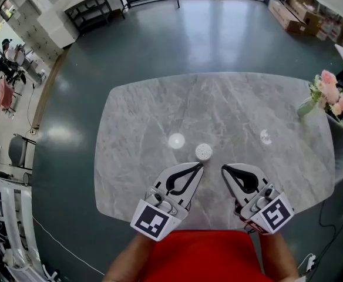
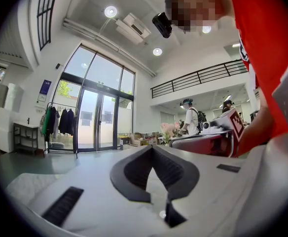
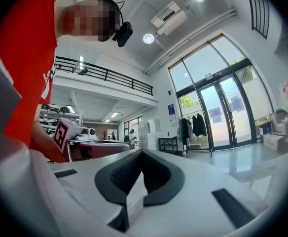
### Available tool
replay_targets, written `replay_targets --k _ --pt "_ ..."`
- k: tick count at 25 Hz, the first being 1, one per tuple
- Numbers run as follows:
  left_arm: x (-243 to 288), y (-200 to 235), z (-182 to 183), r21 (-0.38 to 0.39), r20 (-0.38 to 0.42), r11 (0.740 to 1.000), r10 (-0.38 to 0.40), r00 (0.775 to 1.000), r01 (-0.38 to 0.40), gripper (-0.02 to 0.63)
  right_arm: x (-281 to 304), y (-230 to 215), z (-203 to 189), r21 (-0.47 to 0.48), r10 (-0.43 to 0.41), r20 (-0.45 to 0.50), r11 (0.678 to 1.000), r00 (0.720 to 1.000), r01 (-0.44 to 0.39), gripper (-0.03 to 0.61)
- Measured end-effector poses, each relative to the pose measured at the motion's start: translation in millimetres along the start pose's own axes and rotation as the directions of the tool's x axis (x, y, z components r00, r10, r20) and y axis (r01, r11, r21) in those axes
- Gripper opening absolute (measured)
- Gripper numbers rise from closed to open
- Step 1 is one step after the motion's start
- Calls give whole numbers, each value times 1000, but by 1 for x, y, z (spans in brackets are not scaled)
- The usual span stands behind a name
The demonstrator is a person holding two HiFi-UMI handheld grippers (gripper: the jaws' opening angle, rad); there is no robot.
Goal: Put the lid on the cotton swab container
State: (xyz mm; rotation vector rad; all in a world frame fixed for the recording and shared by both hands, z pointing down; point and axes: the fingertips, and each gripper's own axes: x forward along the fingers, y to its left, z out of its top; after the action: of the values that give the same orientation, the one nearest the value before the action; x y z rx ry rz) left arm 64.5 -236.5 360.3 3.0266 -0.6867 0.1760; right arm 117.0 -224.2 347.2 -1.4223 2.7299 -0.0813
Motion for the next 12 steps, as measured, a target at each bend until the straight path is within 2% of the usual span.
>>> replay_targets --k 12 --pt "2 -2 1 3 6 1000 -19 1000 19 21 1 4 3 -4 16 -1 1000 1000 -16 17"
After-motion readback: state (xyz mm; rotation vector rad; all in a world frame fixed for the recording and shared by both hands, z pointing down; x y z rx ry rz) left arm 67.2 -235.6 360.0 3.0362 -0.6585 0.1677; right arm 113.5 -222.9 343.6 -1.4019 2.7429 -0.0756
